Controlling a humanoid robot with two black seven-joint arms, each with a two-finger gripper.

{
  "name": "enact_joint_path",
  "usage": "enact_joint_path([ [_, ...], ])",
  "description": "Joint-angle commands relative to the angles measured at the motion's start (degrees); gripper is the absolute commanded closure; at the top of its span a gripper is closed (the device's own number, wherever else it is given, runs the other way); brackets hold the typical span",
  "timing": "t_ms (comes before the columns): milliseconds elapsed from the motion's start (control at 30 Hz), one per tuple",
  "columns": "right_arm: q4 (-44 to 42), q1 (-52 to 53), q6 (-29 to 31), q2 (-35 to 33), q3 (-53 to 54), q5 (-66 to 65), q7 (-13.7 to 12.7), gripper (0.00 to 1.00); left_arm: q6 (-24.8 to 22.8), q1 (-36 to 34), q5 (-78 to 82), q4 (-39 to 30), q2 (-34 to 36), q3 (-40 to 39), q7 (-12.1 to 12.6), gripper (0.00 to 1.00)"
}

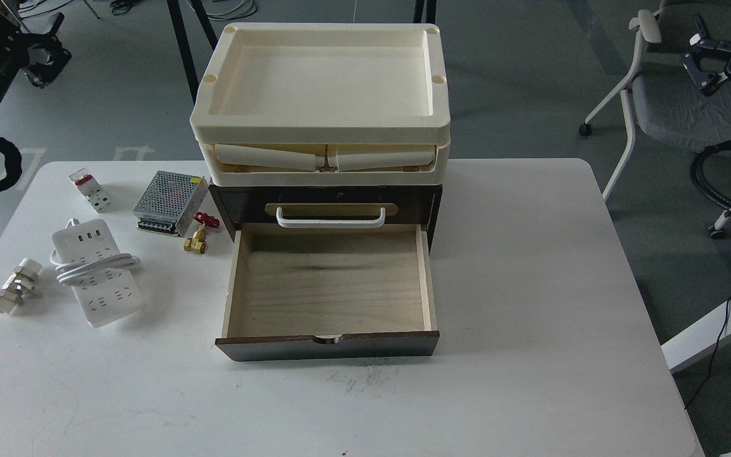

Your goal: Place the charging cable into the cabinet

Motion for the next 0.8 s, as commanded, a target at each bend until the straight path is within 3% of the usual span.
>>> enact_joint_path([
  [0, 0.6, 0.0, 0.0, 0.0, 0.0, 0.0, 0.0, 0.0, 0.0, 0.1, 0.0, 0.1, 0.1, 0.1, 0.2, 0.0],
  [233, 0.6, 0.0, 0.0, 0.0, 0.3, 0.0, 0.0, 0.0, 0.0, 0.1, -0.9, 3.8, 0.1, -1.5, 0.1, 0.0],
  [400, 0.6, 0.0, 0.0, 0.1, 0.3, 0.0, 0.0, 0.0, 0.0, 0.2, -4.1, 7.1, -4.4, -6.0, -0.6, 0.0],
  [467, 0.6, -0.2, 0.0, 0.0, 0.3, 0.0, 0.0, 0.0, 0.0, 0.8, -5.4, 7.0, -4.6, -8.8, -2.7, 0.0],
  [633, 0.6, -1.1, 0.0, 0.0, 0.6, 0.0, 0.0, 0.0, 0.0, 2.1, -5.9, 6.7, -4.8, -14.2, -11.2, 0.0],
  [767, 0.6, -1.1, 0.0, 0.0, 0.7, 0.0, 0.0, 0.0, 0.0, 2.2, -6.0, 5.7, -4.4, -17.1, -13.5, 0.0],
])
